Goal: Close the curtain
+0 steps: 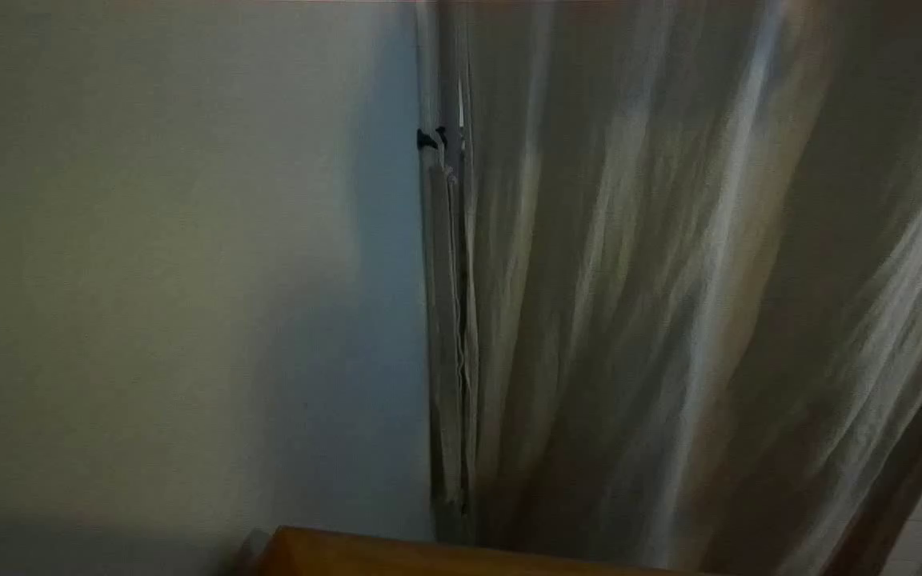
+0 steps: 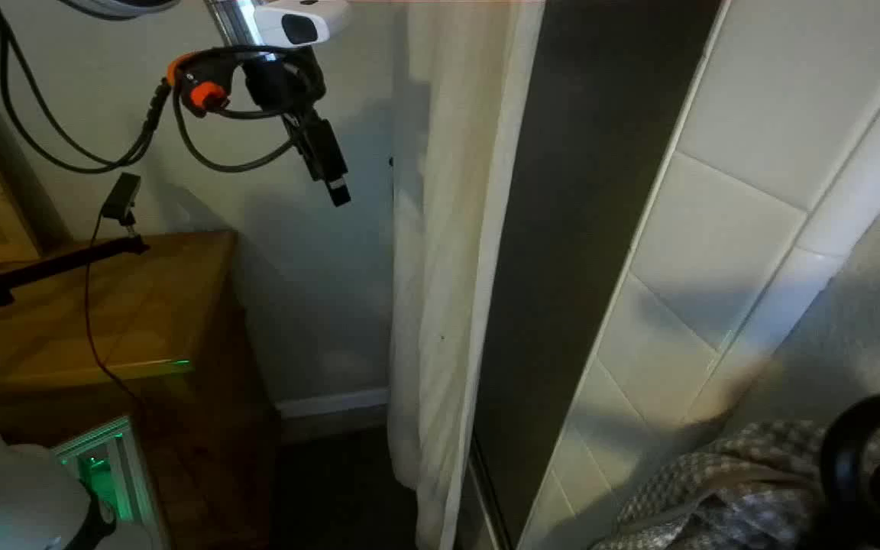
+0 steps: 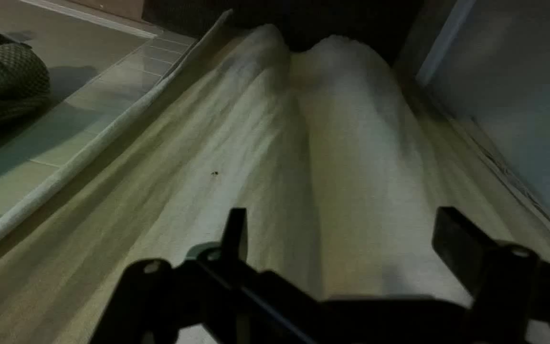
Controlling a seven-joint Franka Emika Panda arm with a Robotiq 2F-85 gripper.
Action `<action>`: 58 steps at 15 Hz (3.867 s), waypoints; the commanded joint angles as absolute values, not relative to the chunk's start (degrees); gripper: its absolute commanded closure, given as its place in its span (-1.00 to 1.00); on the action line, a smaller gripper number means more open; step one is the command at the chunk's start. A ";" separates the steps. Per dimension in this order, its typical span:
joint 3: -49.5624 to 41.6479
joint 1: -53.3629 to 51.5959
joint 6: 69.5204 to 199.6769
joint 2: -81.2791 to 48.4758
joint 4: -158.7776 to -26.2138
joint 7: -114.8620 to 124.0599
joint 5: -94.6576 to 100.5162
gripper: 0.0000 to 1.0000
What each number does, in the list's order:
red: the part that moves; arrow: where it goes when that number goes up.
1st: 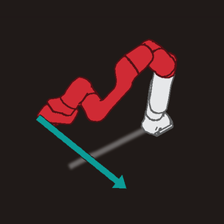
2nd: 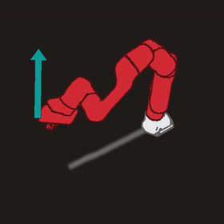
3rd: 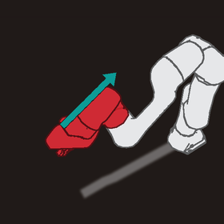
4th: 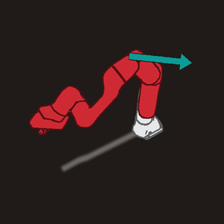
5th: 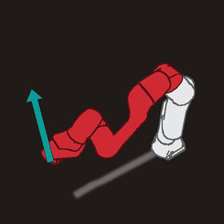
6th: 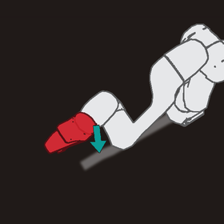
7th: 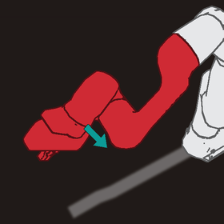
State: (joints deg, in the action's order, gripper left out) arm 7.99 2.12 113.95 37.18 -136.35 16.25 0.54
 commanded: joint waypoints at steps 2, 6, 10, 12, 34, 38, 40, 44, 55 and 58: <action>7.66 1.71 113.84 37.10 -136.23 16.44 0.79 -1.00; 7.66 1.71 113.84 37.10 -136.23 16.44 0.79 -1.00; 6.94 1.53 114.49 38.18 -136.87 15.49 0.56 -1.00; 4.78 0.57 115.74 40.85 -139.14 11.66 -0.13 -1.00; -3.25 -0.16 116.34 55.83 -150.50 -10.00 3.83 -1.00; -7.00 -1.01 117.51 58.20 -151.67 -12.54 2.02 -1.00; -9.83 -0.42 117.29 59.95 -152.27 -15.02 2.53 -1.00; -16.93 1.84 119.66 62.17 -152.17 -23.64 6.03 -1.00; -26.85 3.90 129.51 59.58 -150.61 -35.47 8.82 -1.00; -26.74 3.84 129.62 59.57 -150.60 -35.48 8.83 -1.00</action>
State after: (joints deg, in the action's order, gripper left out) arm -27.08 3.44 129.72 59.79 -150.73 -35.09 9.41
